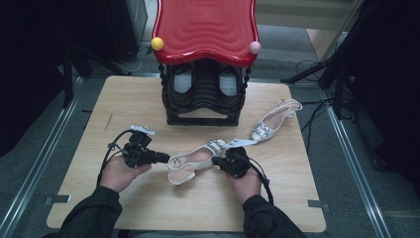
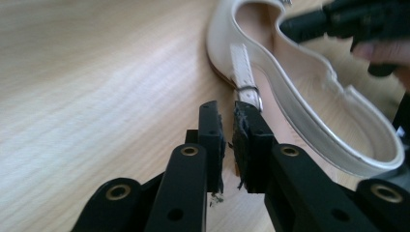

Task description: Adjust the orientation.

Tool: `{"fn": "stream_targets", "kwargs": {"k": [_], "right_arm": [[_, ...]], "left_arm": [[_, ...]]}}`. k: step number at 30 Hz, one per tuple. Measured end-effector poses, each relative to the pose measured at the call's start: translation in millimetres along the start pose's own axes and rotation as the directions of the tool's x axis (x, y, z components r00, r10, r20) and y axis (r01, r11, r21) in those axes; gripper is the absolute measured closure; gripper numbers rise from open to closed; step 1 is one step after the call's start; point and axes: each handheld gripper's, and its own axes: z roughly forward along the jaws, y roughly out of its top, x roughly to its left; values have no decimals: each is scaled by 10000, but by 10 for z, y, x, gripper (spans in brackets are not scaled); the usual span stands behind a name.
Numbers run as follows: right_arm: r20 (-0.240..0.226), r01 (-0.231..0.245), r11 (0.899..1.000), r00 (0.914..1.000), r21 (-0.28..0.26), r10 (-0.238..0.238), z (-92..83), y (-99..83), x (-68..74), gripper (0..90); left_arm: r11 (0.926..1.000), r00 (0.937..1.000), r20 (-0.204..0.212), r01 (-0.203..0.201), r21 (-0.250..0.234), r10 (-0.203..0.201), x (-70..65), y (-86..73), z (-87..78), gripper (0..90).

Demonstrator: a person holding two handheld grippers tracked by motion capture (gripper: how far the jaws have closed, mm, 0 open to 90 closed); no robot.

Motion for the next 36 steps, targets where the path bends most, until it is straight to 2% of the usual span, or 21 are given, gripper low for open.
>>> {"fn": "stream_targets", "kwargs": {"k": [4,8,13,16,19,24,26,28,31,33,36], "right_arm": [[77,29,10000,10000,74,-29,18,27,-5,900],[89,22,10000,10000,89,-23,31,54,-26,900],[102,-23,9999,9999,128,22,53,97,-59,900],[134,-29,9999,9999,121,27,64,119,-73,900],[92,-79,9999,9999,69,78,76,134,-94,900],[289,150,9993,9995,337,-160,98,206,-84,900],[241,93,9994,9997,337,-101,110,224,-95,900],[186,66,9993,9998,359,-72,119,239,-107,900],[53,-53,9990,10000,438,51,124,265,-141,900],[46,-30,9989,10000,466,27,113,273,-152,900],[284,121,9985,9995,536,-137,75,286,-165,851]], "left_arm": [[9999,9998,124,-151,77,150,-80,-6,82,827],[9999,9987,490,-147,54,145,-126,-29,111,825],[9994,9980,529,-343,106,336,-193,-42,150,822],[9992,9967,718,-389,116,380,-234,-50,175,822],[9991,9933,1102,-379,175,358,-263,-53,205,817],[9972,9900,1241,-703,265,665,-332,-51,245,819],[9968,9879,1374,-759,256,717,-359,-54,266,821],[9976,9814,1829,-644,264,585,-377,-58,296,821],[9969,9758,2084,-738,275,665,-369,-58,313,823],[9978,9778,2009,-638,160,593,-350,-54,285,821],[9969,9843,1589,-787,23,773,-317,-36,186,794]]}}
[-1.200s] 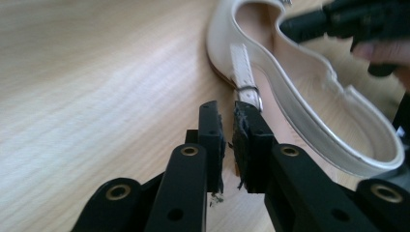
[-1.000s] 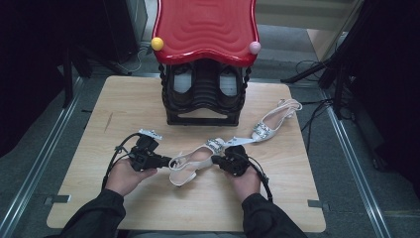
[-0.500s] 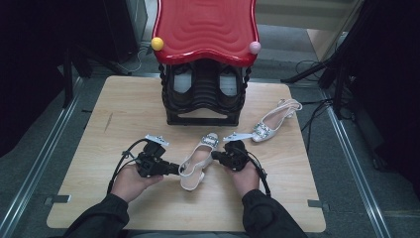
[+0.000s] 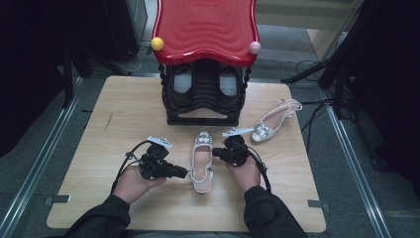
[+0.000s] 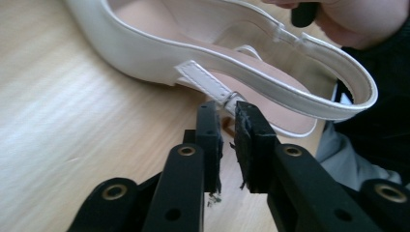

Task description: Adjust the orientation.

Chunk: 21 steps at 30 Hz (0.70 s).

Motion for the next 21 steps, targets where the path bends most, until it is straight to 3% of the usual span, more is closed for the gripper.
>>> {"fn": "stream_targets", "kwargs": {"k": [3,5,8,11,14,17,21], "right_arm": [[-113,-81,9996,9999,-270,78,-68,11,-26,768],[-298,-184,9988,9994,-444,171,-121,24,-41,654],[-267,-116,9987,9996,-487,103,-189,37,-33,601],[-202,22,9978,9998,-665,-36,-261,35,-24,534],[-218,55,9970,9997,-766,-72,-331,12,-49,522],[-278,-97,9960,9996,-893,72,-408,-6,-78,509],[-114,-6,9954,9999,-960,-5,-508,-37,-124,485]], "left_arm": [[9994,9996,-251,-109,-316,101,12,13,-91,745],[9984,9981,-574,-266,-491,238,19,22,-136,707],[9962,9964,-763,-425,-758,367,34,41,-195,703],[9950,9939,-1015,-511,-860,423,73,56,-233,638],[9935,9902,-1371,-410,-1066,261,113,70,-274,578],[9904,9906,-1367,-255,-1360,68,152,96,-320,533],[9910,9905,-1372,-194,-1325,10,201,109,-334,486]]}}
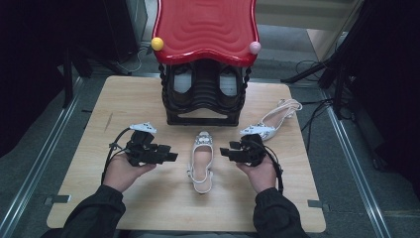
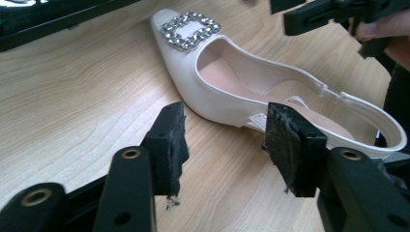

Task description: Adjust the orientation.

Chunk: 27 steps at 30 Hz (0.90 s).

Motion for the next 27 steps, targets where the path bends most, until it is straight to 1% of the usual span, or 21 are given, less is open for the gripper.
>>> {"fn": "stream_targets", "kwargs": {"k": [3,7,9,11,14,16,18,19,21,23,27], "right_arm": [[56,76,10000,10000,20,-76,-70,-22,-39,485],[202,14,10000,9998,-48,-13,-175,-22,-85,489],[296,125,9998,9995,-124,-122,-243,-13,-90,488],[421,220,9995,9989,-208,-211,-315,-2,-97,490],[582,188,9995,9982,-258,-173,-409,1,-146,497],[699,77,9996,9975,-281,-57,-463,-3,-202,514],[864,-59,9994,9962,-337,88,-512,-11,-268,540],[909,-156,9992,9957,-364,189,-535,-15,-303,574],[1092,-265,9987,9935,-438,312,-570,-25,-377,611],[1170,-530,9976,9914,-453,580,-586,-31,-461,657],[1473,-834,9958,9852,-367,879,-574,-18,-608,759]], "left_arm": [[10000,10000,-91,21,-12,-21,21,11,1,473],[10000,9999,-152,-4,-45,3,52,27,-9,463],[9999,9998,-173,-64,-97,62,60,32,-22,462],[9999,9999,-161,-30,-126,28,71,40,-30,459],[10000,9998,-222,4,-91,-6,83,45,-20,457],[10000,9997,-233,0,-41,-1,87,51,-16,456],[10000,9997,-246,-13,-39,12,84,54,-11,455],[10000,9997,-253,-53,-28,52,84,56,-7,455],[10000,9997,-254,-73,-3,73,79,55,4,454],[9999,9996,-274,-117,63,118,77,58,10,453],[9998,9996,-229,-160,95,162,70,62,21,452]]}}
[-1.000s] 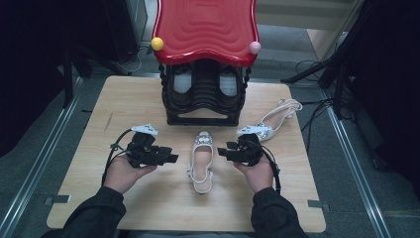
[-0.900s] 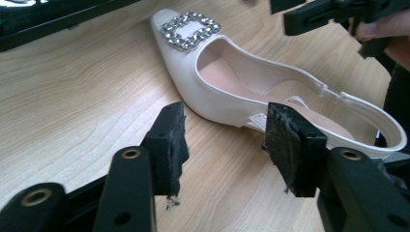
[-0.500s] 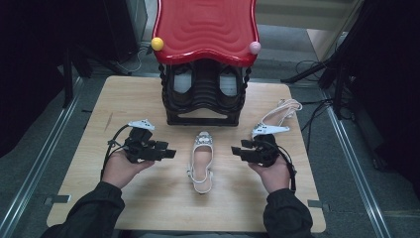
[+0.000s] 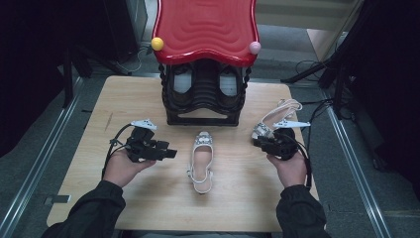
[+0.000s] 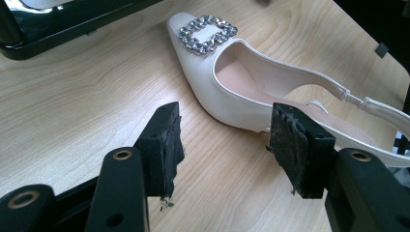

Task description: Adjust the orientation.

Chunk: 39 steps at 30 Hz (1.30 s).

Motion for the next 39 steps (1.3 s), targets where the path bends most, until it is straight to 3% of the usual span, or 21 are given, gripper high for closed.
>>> {"fn": "stream_targets", "kwargs": {"k": [6,16,24,36,39], "right_arm": [[270,-566,9984,9980,-62,568,45,83,-211,900],[1148,-1050,9944,9877,-133,1059,189,198,-418,900],[1406,-1321,9909,9809,-271,1346,224,296,-587,900],[1500,-1588,9873,9762,28,1566,396,321,-807,900],[1621,-1643,9863,9737,111,1604,423,308,-853,900]], "left_arm": [[10000,10000,-16,35,-74,-35,7,-14,-13,450],[9993,9995,-104,300,-224,-303,28,-100,-96,445],[9989,9987,-276,419,-204,-424,27,-186,-157,442],[9968,9963,-431,723,-350,-738,48,-282,-219,439],[9977,9969,-458,626,-267,-638,28,-293,-205,439]]}}
